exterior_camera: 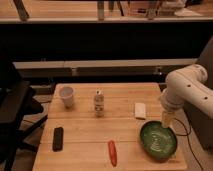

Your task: Knock the bottle over

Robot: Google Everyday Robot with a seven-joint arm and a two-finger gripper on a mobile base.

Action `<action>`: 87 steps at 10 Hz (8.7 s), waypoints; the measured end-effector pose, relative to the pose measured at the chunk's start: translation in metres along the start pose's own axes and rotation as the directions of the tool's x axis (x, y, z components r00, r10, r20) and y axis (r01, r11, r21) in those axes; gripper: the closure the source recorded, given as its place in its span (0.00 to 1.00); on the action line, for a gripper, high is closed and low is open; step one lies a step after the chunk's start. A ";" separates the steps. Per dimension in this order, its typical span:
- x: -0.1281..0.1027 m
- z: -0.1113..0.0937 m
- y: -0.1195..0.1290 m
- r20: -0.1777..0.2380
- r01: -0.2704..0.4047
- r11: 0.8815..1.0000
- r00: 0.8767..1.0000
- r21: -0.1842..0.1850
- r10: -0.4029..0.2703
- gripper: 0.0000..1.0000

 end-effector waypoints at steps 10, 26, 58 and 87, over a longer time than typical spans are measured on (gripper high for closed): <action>0.000 0.000 0.000 0.000 0.000 1.000 1.000 0.000 0.000 0.20; -0.031 0.007 -0.041 -0.043 0.078 0.995 0.996 0.067 -0.075 0.20; -0.163 0.049 -0.093 -0.046 0.404 0.911 0.915 0.084 -0.402 0.20; -0.202 0.060 -0.119 -0.150 0.543 0.837 0.835 0.068 -0.529 0.29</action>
